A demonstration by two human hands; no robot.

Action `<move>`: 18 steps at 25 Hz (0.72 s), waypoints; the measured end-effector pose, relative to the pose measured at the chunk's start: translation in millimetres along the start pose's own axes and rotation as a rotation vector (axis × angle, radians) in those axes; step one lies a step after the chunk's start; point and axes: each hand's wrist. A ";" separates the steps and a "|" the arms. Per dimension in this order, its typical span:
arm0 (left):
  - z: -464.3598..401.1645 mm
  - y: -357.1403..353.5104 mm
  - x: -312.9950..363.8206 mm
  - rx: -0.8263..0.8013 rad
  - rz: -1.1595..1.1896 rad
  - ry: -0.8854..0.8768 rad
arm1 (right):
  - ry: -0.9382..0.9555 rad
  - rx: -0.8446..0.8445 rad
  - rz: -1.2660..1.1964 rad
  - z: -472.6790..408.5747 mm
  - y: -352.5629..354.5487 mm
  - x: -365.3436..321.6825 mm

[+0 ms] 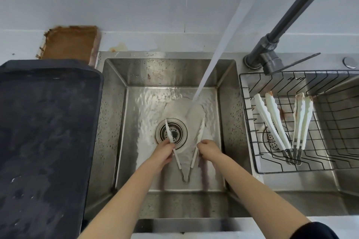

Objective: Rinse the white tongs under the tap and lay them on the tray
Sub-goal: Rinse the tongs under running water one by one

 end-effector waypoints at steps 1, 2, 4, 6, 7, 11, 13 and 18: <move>2.9 1.0 2.4 0.011 -0.021 -0.005 | 0.021 0.010 0.017 5.1 3.2 -2.2; 7.1 1.8 5.6 0.019 -0.037 -0.016 | 0.037 0.025 0.036 12.3 6.4 -5.1; 15.3 2.9 11.6 0.026 -0.066 -0.045 | 0.088 0.055 0.068 29.7 12.9 -12.8; 25.1 2.0 18.4 0.042 -0.150 -0.106 | 0.175 0.068 0.099 45.6 20.4 -20.1; 29.8 0.8 21.8 0.058 -0.215 -0.152 | 0.223 0.075 0.119 53.9 24.0 -23.8; 50.2 -8.9 36.5 0.082 -0.423 -0.294 | 0.405 0.149 0.194 81.5 41.1 -37.3; 63.1 -18.0 46.8 0.071 -0.470 -0.367 | 0.473 0.184 0.177 90.8 52.2 -41.2; 101.0 -60.2 82.2 0.010 -0.490 -0.566 | 0.616 0.282 0.114 114.4 89.4 -47.3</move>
Point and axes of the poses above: each hand's wrist, its own z-axis away from the middle knuckle, its own y-axis out of the back of the hand, x = y × z, and after that the axes turned 2 degrees about -x, right-handed
